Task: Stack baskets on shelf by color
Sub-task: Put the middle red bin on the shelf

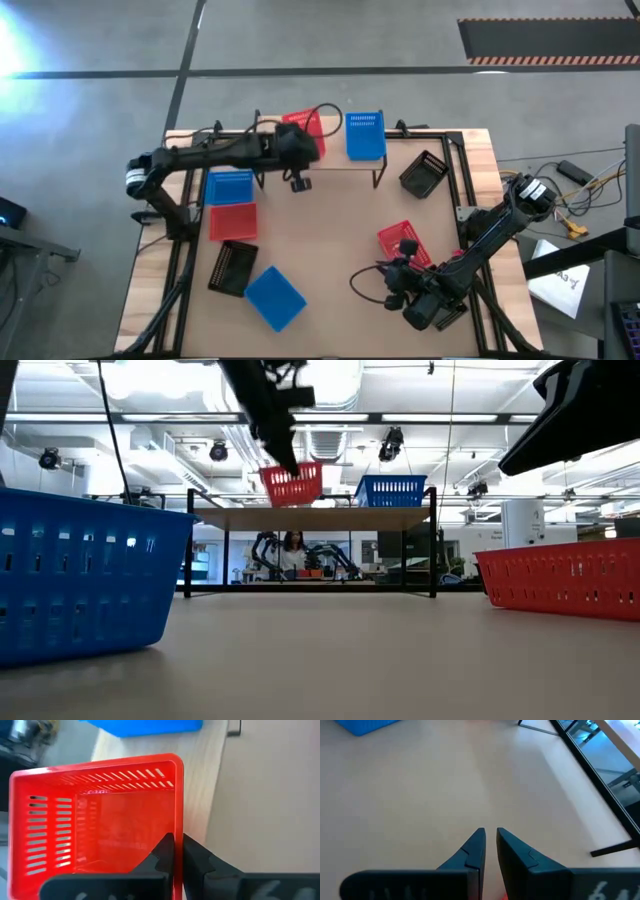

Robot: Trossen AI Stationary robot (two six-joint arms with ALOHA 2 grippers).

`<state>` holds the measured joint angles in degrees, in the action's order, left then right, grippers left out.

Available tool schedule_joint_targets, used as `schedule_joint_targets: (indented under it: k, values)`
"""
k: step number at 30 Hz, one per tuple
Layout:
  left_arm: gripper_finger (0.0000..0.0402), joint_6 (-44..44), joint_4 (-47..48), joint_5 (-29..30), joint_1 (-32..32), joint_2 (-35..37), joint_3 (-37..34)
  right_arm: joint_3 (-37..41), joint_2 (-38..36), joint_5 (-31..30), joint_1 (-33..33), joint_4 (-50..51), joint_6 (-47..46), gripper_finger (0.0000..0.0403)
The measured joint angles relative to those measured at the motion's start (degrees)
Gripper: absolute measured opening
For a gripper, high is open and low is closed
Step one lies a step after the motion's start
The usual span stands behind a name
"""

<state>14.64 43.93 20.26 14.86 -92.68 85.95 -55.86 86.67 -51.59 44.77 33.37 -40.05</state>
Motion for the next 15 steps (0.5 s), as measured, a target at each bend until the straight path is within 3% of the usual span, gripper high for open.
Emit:
schedule_joint_targets:
  k: [15]
  values:
    - [0.0000, 5.3, -4.3, -3.2, 1.5, -2.1, 0.0, 0.0, 0.0, -0.1, 0.0, -0.9, 0.0, 0.0038]
